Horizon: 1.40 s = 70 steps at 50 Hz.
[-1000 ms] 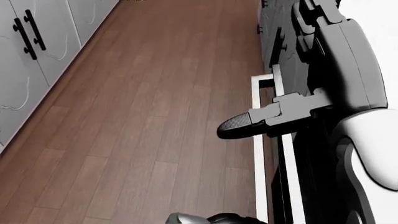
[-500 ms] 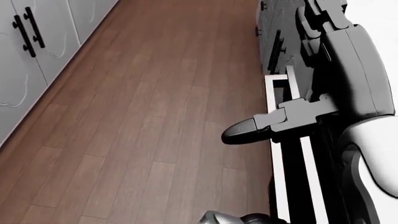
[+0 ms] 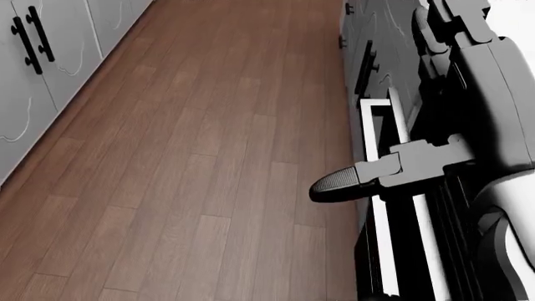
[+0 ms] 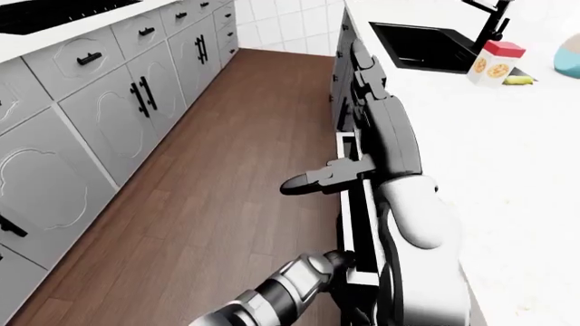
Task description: Close the dishwasher door
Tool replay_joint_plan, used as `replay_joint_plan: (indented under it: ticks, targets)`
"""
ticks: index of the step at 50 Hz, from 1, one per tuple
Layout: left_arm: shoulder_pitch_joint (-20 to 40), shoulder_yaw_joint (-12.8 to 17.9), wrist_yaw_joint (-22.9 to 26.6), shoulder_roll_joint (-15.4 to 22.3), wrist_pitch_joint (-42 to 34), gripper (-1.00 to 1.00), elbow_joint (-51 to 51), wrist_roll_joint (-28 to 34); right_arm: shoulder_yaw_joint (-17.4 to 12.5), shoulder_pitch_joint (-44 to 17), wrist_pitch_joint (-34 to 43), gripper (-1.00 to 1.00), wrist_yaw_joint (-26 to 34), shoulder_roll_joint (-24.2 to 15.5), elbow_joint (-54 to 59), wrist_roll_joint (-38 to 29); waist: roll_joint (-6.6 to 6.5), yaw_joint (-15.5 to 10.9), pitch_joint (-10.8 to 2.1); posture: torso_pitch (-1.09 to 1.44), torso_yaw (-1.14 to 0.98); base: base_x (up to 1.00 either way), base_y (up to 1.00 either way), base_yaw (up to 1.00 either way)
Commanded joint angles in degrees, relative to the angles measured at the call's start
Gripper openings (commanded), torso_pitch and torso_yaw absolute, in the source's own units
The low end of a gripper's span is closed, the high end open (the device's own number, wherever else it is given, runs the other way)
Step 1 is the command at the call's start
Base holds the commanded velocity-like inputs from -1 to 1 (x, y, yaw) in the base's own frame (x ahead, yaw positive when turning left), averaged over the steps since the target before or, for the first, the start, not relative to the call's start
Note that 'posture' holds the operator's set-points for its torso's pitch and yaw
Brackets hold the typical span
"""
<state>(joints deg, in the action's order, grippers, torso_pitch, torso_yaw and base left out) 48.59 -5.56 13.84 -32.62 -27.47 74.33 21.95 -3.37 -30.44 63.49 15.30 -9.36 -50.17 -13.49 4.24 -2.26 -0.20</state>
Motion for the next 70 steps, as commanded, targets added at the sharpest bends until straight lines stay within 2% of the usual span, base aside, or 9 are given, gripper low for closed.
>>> replay_joint_plan:
  ticks: [1,7,13,16,18,21,37,51,70]
  targets:
    - [1.3,0.9,-1.3,-2.3,-2.9,1.00,0.3,-3.0,-0.5,-1.5,-1.1,1.00,-0.4,-0.6,-1.1,-0.2,0.38,0.4,-0.71,0.00,0.00,0.00,0.00,0.00]
    - [1.2,2.2,-4.1,-3.1,-6.3,1.00,1.0,-4.5,-0.9,-0.4,-0.9,1.00,-0.6,-0.8,-2.2,0.1,0.62,0.8,-0.76,0.00,0.00,0.00,0.00,0.00]
    - [0.8,4.4,-10.9,-3.1,7.5,1.00,1.3,-9.0,-1.6,0.6,-0.9,1.00,-0.8,-1.0,-3.1,0.7,0.71,0.8,-0.82,0.00,0.00,0.00,0.00,0.00]
    - [0.5,4.2,-9.7,-3.4,6.3,1.00,1.6,-9.6,-1.7,0.9,-1.1,1.00,-1.0,-1.0,-3.2,1.0,0.62,0.9,-0.73,0.00,0.00,0.00,0.00,0.00]
    - [0.5,2.9,-1.9,-3.9,3.2,1.00,2.0,-9.0,-1.7,0.9,-1.2,1.00,-1.1,-1.1,-3.1,1.2,0.53,1.0,-0.60,0.00,0.00,0.00,0.00,0.00]
    - [-1.0,0.8,3.9,-4.9,1.5,1.00,2.1,-6.1,-2.0,1.0,-1.2,1.00,-1.2,-1.2,-3.1,1.4,0.39,0.9,-0.54,0.00,0.00,0.00,0.00,0.00]
    - [-3.8,1.1,4.1,-7.3,5.1,1.00,2.2,-2.0,-2.2,1.4,-1.4,1.00,-1.8,-1.5,-3.2,2.4,1.03,0.5,-1.03,0.00,0.00,0.00,0.00,0.00]
    - [-9.3,-1.8,2.0,-12.0,6.4,1.00,2.7,4.1,-3.3,1.5,1.0,1.00,-1.2,-2.5,-5.9,2.8,1.44,0.4,-0.75,0.00,0.00,0.00,0.00,0.00]
    - [-11.1,-1.8,-0.2,-13.2,9.0,1.00,3.1,8.4,-3.7,2.3,0.3,1.00,-1.7,-2.7,-6.1,3.7,1.49,0.3,-0.38,0.00,0.00,0.00,0.00,0.00]
